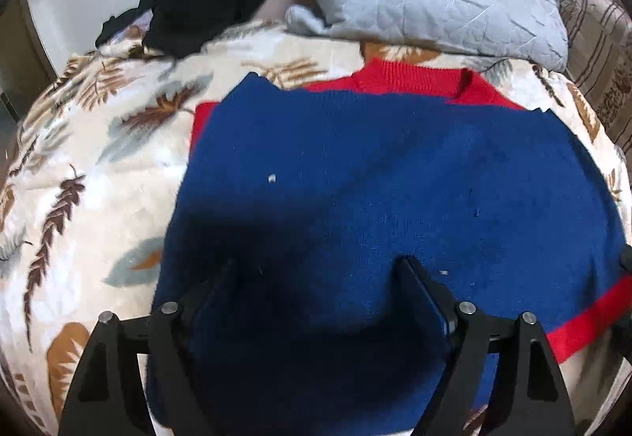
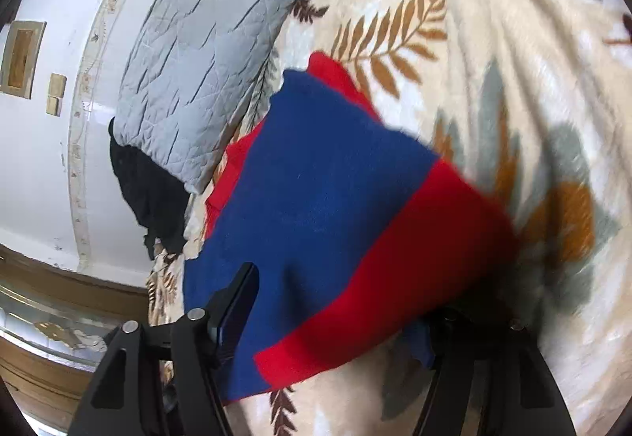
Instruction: Fold small clothes
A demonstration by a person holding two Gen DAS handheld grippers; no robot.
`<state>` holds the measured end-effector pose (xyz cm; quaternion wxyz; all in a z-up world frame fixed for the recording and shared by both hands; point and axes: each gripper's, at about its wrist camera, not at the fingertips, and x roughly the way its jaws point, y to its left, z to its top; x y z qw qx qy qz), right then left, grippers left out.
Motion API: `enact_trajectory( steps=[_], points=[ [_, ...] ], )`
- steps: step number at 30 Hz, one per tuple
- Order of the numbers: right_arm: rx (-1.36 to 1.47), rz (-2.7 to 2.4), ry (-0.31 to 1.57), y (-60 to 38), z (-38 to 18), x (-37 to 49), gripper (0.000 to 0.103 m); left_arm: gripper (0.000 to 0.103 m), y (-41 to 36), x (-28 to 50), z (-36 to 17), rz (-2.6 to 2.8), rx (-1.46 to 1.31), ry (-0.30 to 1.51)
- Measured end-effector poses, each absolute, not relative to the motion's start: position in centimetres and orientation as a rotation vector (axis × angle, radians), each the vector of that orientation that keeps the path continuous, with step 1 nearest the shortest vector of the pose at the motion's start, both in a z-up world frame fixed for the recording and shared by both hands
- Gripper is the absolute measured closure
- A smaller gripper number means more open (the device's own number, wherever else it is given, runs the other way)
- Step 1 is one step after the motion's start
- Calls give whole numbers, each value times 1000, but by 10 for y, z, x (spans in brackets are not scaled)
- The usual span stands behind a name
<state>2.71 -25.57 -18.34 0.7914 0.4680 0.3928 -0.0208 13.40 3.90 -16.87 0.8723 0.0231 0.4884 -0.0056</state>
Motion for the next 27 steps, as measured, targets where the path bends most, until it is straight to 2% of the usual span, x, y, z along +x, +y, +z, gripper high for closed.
enact_trajectory(
  steps=[5,7,8,10,15,17,18,21,23,25,27],
  points=[
    [956,-72,842,-263,-181,39,32,19,41,116,-145,-36,-26,923],
    [904,-69,843,-259,-178,45,34,19,28,120,-161,-76,18,988],
    [878,-75,850,-257,-178,48,37,17,21,125,-176,-90,57,1056],
    [870,-83,863,-256,-180,49,45,17,13,122,-176,-68,126,1015],
    [865,-75,860,-259,-173,46,45,17,12,119,-142,-85,49,894],
    [854,-59,869,-257,-171,50,43,17,6,134,-157,-117,74,962],
    [837,-62,869,-255,-170,52,43,16,2,149,-179,-129,88,1084],
    [800,-72,892,-253,-177,59,43,17,2,149,-170,-123,70,1066],
    [789,-69,899,-254,-177,59,51,17,8,142,-153,-143,-6,1003],
    [781,-75,896,-254,-177,58,55,17,10,139,-144,-107,14,928],
    [784,-73,902,-254,-177,59,57,17,4,149,-160,-111,62,986]
  ],
)
